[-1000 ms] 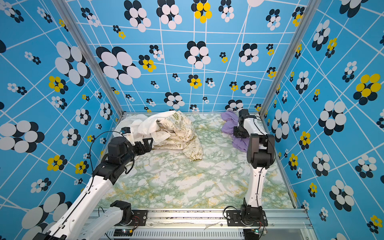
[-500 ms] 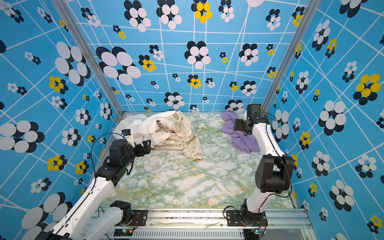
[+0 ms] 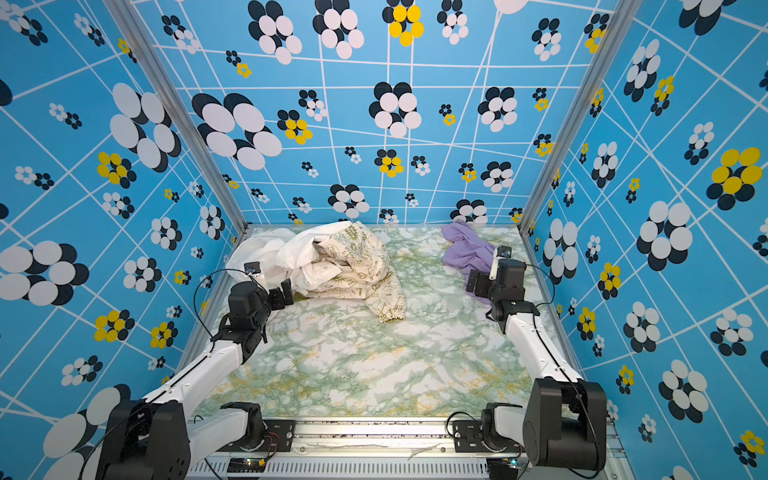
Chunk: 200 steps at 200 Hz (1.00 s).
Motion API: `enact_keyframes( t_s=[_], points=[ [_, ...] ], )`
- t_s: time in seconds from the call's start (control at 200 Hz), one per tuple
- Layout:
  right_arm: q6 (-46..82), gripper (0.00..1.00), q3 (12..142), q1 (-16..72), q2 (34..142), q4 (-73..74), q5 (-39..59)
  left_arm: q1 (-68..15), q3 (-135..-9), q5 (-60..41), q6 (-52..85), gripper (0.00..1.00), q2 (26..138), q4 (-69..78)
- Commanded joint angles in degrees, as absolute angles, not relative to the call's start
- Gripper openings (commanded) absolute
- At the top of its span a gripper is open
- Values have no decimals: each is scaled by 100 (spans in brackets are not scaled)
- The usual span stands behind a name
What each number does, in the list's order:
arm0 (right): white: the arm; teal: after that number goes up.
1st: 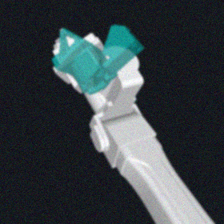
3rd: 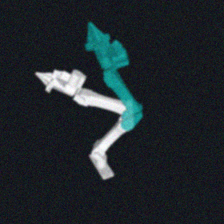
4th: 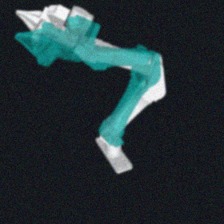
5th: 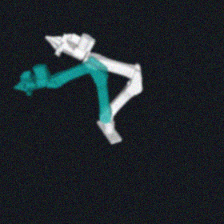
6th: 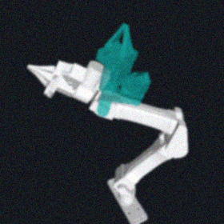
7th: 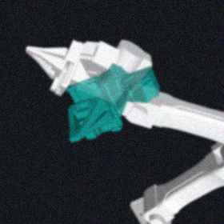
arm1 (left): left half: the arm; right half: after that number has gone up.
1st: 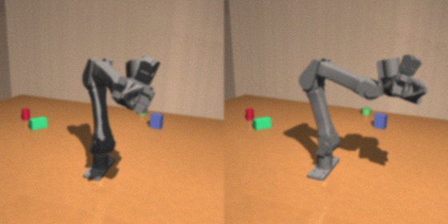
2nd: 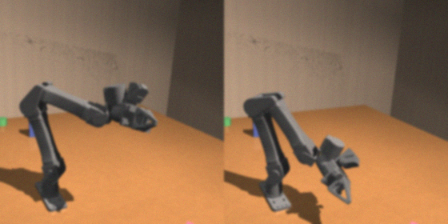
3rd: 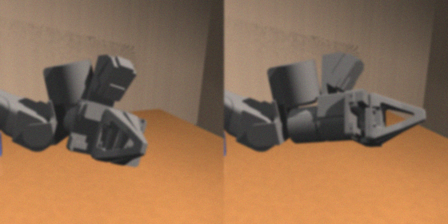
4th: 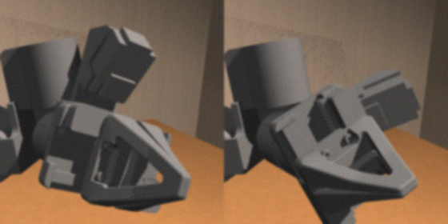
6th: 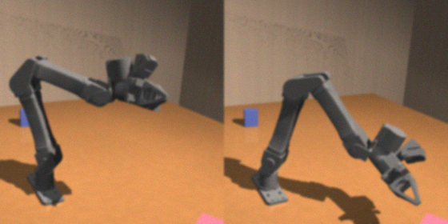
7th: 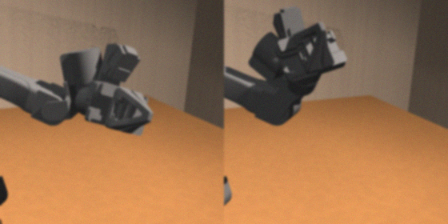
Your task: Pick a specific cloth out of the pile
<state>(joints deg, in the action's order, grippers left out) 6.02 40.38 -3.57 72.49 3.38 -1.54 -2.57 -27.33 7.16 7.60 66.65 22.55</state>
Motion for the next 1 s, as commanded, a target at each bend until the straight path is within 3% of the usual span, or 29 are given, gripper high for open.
enact_keyframes(
  t_s=[0.0, 0.245, 0.43, 0.605, 0.71, 0.995],
  points=[
    [552, 99, 3453, -402, 7390, 1970, -330, -186, -2504, 823, 498, 99, 7013, 3450],
    [601, 99, 2656, -430, 8223, 3760, -187, -158, -2385, 766, 225, 99, 7630, 3927],
    [454, 99, 2114, -422, 8503, 5034, 221, -151, -1783, 555, 171, 99, 8310, 5554],
    [388, 99, 1817, -421, 9005, 6162, 489, -158, -1831, 294, 38, 99, 8914, 6054],
    [335, 99, 2065, -395, 8776, 5308, 319, -155, -2046, 351, 62, 99, 8885, 5571],
    [211, 99, 2198, -167, 8833, 5134, -78, -165, -2157, 360, 61, 99, 8867, 5318]
  ],
)
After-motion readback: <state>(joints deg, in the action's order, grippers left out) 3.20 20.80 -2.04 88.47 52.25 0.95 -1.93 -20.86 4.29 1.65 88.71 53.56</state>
